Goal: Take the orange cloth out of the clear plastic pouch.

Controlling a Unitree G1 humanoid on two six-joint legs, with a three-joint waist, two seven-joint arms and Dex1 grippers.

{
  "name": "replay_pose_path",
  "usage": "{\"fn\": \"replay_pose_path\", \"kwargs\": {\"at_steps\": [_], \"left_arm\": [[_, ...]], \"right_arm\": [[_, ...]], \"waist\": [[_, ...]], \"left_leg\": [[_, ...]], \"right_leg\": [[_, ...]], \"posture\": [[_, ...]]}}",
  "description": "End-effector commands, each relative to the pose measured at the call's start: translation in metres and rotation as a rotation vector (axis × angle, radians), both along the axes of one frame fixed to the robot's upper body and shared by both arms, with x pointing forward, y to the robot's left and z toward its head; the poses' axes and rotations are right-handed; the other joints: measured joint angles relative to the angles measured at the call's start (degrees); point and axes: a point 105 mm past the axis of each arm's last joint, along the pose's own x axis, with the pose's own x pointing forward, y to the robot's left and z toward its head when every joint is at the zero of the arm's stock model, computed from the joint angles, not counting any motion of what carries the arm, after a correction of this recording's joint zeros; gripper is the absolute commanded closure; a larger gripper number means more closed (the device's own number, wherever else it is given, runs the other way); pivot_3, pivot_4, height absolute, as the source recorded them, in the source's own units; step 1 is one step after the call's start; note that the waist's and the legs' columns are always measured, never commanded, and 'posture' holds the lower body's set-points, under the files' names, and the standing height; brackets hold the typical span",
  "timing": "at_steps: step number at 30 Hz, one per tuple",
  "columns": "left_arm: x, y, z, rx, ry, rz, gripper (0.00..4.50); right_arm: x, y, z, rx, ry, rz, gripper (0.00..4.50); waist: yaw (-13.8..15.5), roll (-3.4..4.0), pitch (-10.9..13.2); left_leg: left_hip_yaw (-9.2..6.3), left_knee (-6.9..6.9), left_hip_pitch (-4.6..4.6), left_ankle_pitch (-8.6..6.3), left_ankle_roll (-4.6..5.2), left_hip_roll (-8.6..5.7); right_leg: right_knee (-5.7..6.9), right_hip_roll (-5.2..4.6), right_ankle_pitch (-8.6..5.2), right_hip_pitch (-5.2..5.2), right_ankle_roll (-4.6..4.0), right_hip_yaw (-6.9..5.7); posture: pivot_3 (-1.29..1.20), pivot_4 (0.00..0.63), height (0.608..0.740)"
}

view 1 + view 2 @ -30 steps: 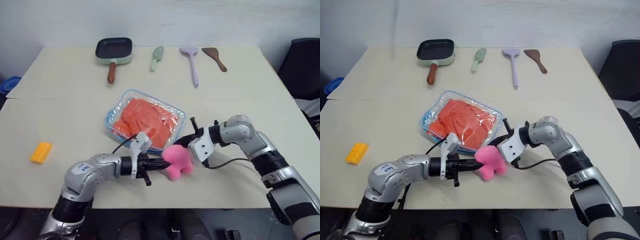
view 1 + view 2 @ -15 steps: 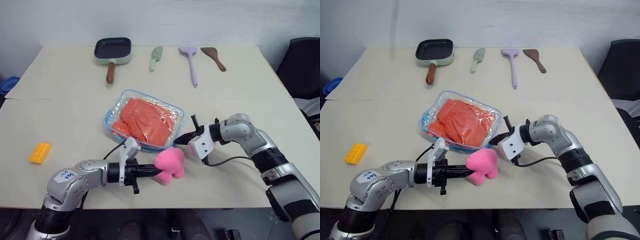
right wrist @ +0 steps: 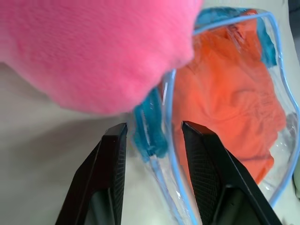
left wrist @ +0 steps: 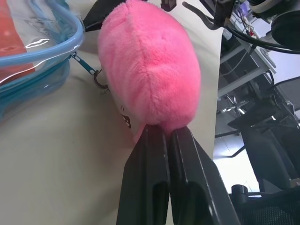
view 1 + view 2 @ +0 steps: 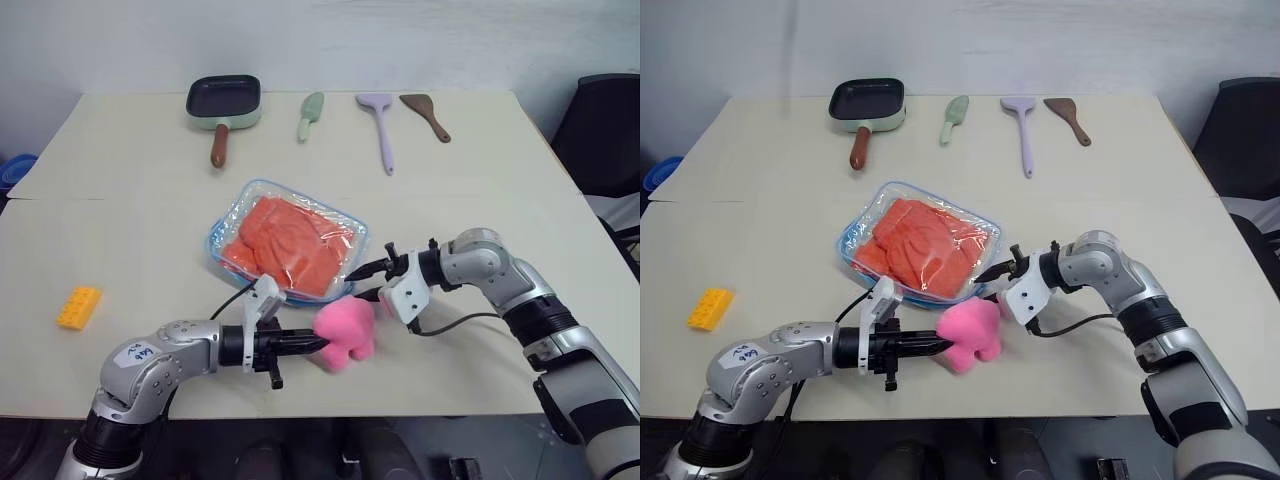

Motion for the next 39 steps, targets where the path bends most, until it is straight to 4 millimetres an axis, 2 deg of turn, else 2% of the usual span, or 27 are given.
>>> {"fn": "replay_pose_path", "kwargs": {"at_steps": [1, 9, 12, 16, 22, 34, 39], "left_arm": [[-0.003, -0.004, 0.004, -0.021, -0.024, -0.025, 4.5], [-0.004, -0.004, 0.004, -0.023, -0.027, -0.031, 4.5], [-0.004, -0.004, 0.004, -0.023, -0.026, -0.03, 4.5], [-0.003, -0.002, 0.004, -0.023, -0.023, -0.021, 4.5], [-0.001, 0.007, 0.001, -0.006, -0.011, 0.005, 4.5], [-0.005, 0.04, -0.009, 0.035, 0.016, 0.112, 4.5], [-0.006, 0.045, -0.012, 0.034, 0.019, 0.144, 4.5]], "right_arm": [[-0.004, 0.01, 0.013, 0.003, -0.064, 0.069, 2.56], [-0.003, 0.024, 0.009, -0.01, -0.06, 0.107, 2.56], [0.0, 0.028, 0.011, -0.013, -0.06, 0.108, 3.09], [0.003, 0.025, 0.011, -0.03, -0.056, 0.104, 4.43], [0.01, 0.014, 0.014, -0.062, -0.1, 0.094, 4.48], [0.03, -0.008, 0.03, -0.061, -0.138, 0.001, 4.48], [0.033, -0.014, 0.03, -0.067, -0.133, -0.015, 4.48]], "waist": [[0.0, 0.0, 0.0], [-0.07, 0.01, 0.0], [-0.07, 0.01, 0.0], [-0.07, 0.01, 0.0], [-0.09, 0.02, 0.01], [-0.18, 0.06, 0.04], [-0.17, 0.06, 0.04]], "left_leg": [[0.0, 0.0, 0.0, 0.0, 0.0, 0.0], [0.0, 0.0, 0.0, 0.0, 0.0, 0.0], [0.0, 0.0, 0.0, 0.0, 0.0, 0.0], [0.0, 0.0, 0.0, 0.0, 0.0, 0.0], [0.0, 0.0, 0.0, 0.0, 0.0, 0.0], [0.0, 0.0, 0.0, 0.0, 0.0, 0.0], [0.0, -0.01, -0.01, 0.0, 0.0, 0.0]], "right_leg": [[0.0, 0.0, 0.0, 0.0, 0.0, 0.0], [0.0, 0.0, 0.0, 0.0, 0.0, 0.0], [0.0, 0.0, 0.0, 0.0, 0.0, 0.0], [0.0, 0.0, 0.0, 0.0, 0.0, 0.0], [0.0, 0.0, 0.0, 0.0, 0.0, 0.0], [0.0, -0.01, -0.02, -0.02, -0.04, 0.0], [0.0, -0.01, -0.03, -0.01, -0.05, -0.01]], "posture": [[0.0, 0.15, 0.74], [0.0, 0.15, 0.74], [0.0, 0.15, 0.74], [0.0, 0.15, 0.74], [0.0, 0.15, 0.74], [0.0, 0.15, 0.74], [0.0, 0.15, 0.74]]}}
